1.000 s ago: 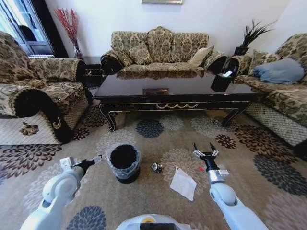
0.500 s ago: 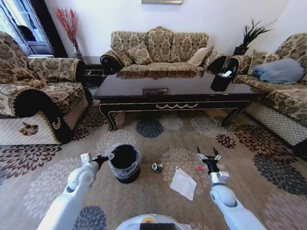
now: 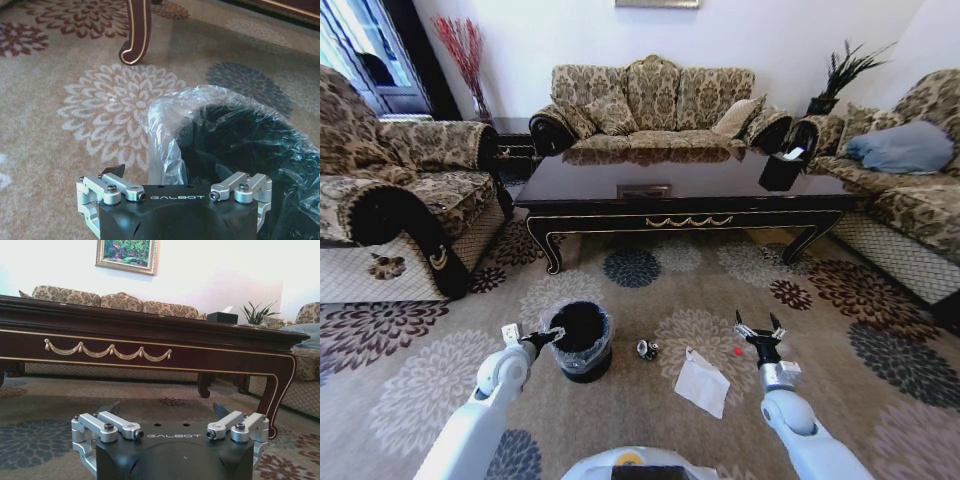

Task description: Move to the front of the table and pick up the trash from the floor, then place it into the trash bin.

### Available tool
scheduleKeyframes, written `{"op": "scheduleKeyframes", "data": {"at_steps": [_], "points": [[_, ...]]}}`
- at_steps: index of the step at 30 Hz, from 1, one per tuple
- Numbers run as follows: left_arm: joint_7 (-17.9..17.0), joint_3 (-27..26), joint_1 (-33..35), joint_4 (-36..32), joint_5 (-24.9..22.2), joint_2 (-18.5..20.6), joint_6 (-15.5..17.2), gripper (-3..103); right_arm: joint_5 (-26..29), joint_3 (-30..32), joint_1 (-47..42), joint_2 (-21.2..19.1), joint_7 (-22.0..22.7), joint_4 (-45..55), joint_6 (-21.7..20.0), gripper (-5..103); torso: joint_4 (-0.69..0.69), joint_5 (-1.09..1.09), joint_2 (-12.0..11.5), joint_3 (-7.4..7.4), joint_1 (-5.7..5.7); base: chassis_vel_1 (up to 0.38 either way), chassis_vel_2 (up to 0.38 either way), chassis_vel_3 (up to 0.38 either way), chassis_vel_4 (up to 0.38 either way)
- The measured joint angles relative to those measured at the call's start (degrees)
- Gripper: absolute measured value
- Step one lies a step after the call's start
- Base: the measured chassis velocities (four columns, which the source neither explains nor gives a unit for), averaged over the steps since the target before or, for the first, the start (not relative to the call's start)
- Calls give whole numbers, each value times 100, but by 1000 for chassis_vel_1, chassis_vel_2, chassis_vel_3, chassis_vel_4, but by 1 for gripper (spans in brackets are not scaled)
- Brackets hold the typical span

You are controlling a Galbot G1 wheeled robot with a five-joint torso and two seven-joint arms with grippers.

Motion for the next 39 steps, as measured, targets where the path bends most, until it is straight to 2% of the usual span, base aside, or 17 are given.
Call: {"op": "scheduleKeyframes", "data": {"at_steps": [6, 7, 10, 13, 15, 16, 18, 19, 22, 23, 25, 28, 29, 32, 33, 35, 39], "points": [[0, 1, 11, 149, 44, -49, -23, 100, -38, -17, 8, 23, 3, -40, 1, 100, 0, 0, 0, 0, 0, 0, 0, 0, 0], [6, 1, 10, 169, 48, -57, -27, 103, -48, -17, 4, 29, 2, -47, 7, 100, 0, 0, 0, 0, 0, 0, 0, 0, 0], [18, 1, 4, 198, 54, -64, -36, 100, -58, -16, -4, 33, 1, -58, 19, 100, 0, 0, 0, 0, 0, 0, 0, 0, 0], [49, 0, -15, 251, 90, -73, -73, 90, -63, -15, -7, 34, -1, -63, 33, 100, 0, 0, 0, 0, 0, 0, 0, 0, 0], [81, 2, -38, 314, 137, -89, -104, 80, -65, -12, -7, 33, -2, -64, 39, 100, 0, 0, 0, 0, 0, 0, 0, 0, 0], [89, 5, -50, 345, 152, -99, -116, 80, -65, -11, -7, 31, -3, -64, 41, 100, 0, 0, 0, 0, 0, 0, 0, 0, 0], [124, 19, -80, 410, 184, -124, -144, 69, -66, -10, -8, 27, -4, -64, 43, 100, 0, 0, 0, 0, 0, 0, 0, 0, 0], [124, 19, -80, 410, 184, -124, -144, 69, -66, -10, -8, 27, -4, -64, 43, 100, 0, 0, 0, 0, 0, 0, 0, 0, 0], [138, 39, -110, 482, 229, -150, -168, 52, -79, -9, -10, 27, -3, -65, 43, 100, -1, 1, 0, 0, 0, 0, 0, 0, 0], [138, 39, -110, 482, 229, -150, -168, 52, -79, -9, -10, 27, -3, -65, 43, 100, -1, 1, 0, 0, 0, 0, 0, 0, 0], [150, 47, -112, 496, 273, -154, -188, 41, -85, -14, -8, 27, -4, -75, 44, 100, 0, 1, 1, 0, 0, 0, 0, 0, 0], [153, 49, -108, 496, 315, -154, -205, 36, -91, -20, -4, 28, -4, -83, 45, 100, -1, 1, 0, 0, 0, 0, 0, 0, 0], [154, 49, -95, 493, 353, -149, -226, 25, -99, -26, 4, 29, -4, -93, 48, 100, 0, 1, 1, 0, 0, 0, 0, 0, 0], [154, 40, -75, 482, 383, -141, -234, 25, -104, -32, 12, 31, -4, -111, 52, 100, 0, 1, 1, 0, 0, 0, 0, 0, 0], [153, 31, -61, 471, 390, -137, -235, 15, -105, -34, 15, 32, -4, -118, 53, 100, 0, 1, 0, 0, 0, 0, 0, 0, 0], [116, -25, 7, 417, 409, -115, -229, 6, -105, -39, 24, 35, -5, -126, 54, 100, 1, 2, 1, 0, 0, 0, 0, 0, 0], [113, -102, 128, 288, 405, -79, -215, 2, -105, -53, 46, 37, -5, -142, 54, 100, 3, -3, 0, 0, 0, 0, 0, 0, 0]]}}
